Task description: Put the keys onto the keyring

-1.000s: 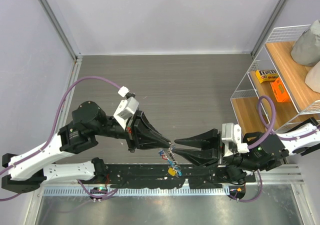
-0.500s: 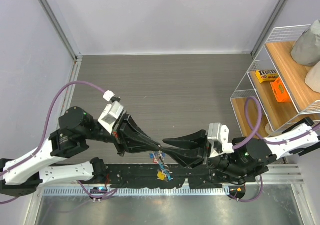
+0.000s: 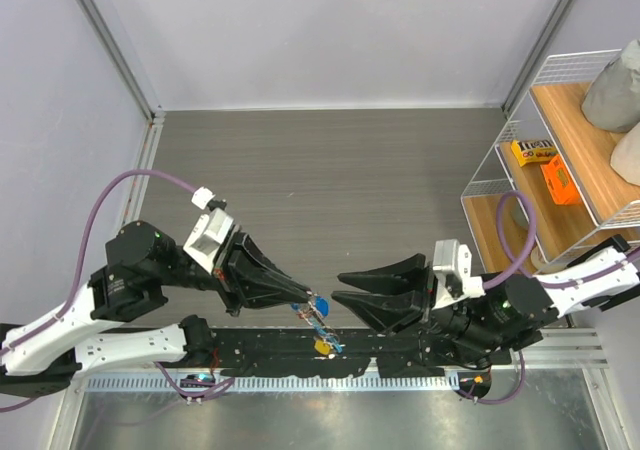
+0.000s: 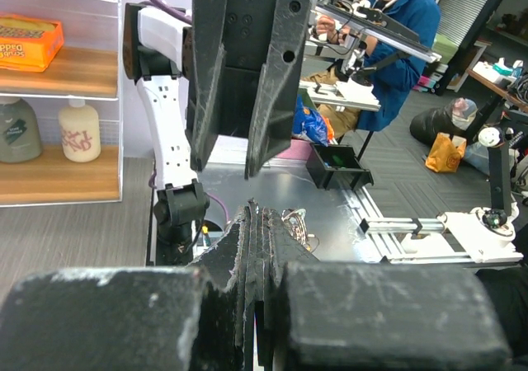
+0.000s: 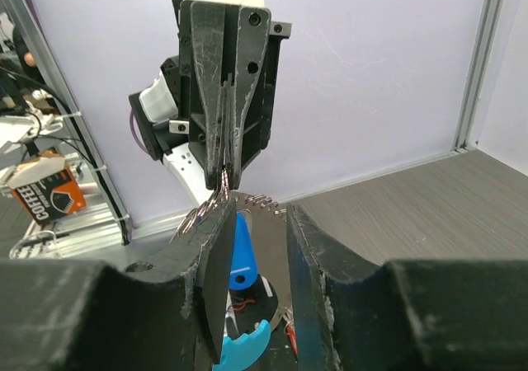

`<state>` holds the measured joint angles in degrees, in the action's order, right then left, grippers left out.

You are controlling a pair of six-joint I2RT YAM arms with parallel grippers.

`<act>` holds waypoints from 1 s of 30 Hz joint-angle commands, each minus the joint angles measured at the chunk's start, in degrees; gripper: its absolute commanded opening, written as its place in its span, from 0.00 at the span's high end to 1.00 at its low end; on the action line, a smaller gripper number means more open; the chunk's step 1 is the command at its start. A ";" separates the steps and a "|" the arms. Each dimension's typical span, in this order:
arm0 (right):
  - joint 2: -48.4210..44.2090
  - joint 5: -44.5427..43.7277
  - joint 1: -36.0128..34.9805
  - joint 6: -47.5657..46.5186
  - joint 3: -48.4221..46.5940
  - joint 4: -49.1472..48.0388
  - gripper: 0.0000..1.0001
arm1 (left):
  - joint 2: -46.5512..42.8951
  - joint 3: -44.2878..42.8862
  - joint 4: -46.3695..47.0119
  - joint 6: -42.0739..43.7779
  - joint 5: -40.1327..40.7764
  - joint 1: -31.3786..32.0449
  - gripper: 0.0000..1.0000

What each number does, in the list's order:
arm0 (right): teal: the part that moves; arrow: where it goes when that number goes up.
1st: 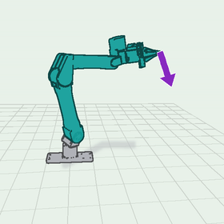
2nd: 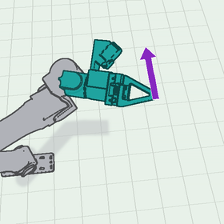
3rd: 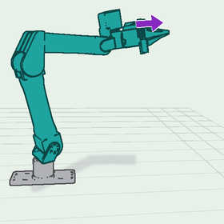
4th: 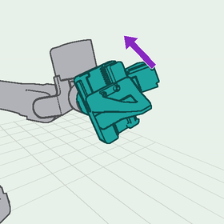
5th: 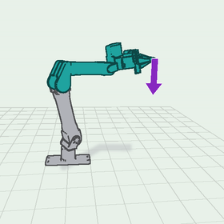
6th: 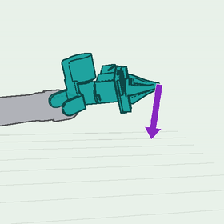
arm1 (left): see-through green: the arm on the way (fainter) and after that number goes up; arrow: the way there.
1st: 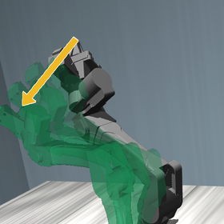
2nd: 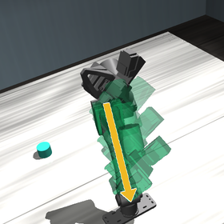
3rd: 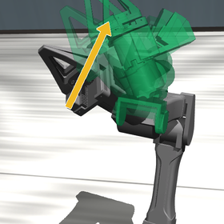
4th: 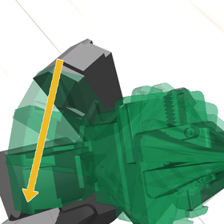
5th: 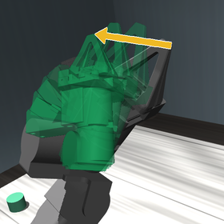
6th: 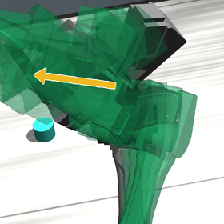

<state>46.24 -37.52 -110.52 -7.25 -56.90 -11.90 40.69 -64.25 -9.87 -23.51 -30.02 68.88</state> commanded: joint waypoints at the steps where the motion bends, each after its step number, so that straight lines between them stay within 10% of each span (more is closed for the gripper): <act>1: -1.76 1.48 -0.13 1.97 -0.40 0.47 0.62 | -1.05 -0.26 3.10 0.48 -0.30 -0.15 1.00; 30: -0.97 7.72 -0.13 3.11 -3.57 4.96 0.62 | 3.26 -2.11 8.20 -2.86 -5.05 -0.15 1.00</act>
<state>46.54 -30.02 -110.52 -4.71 -58.74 -6.37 44.14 -64.27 -7.35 -25.34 -33.69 68.88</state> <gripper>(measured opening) 0.377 0.035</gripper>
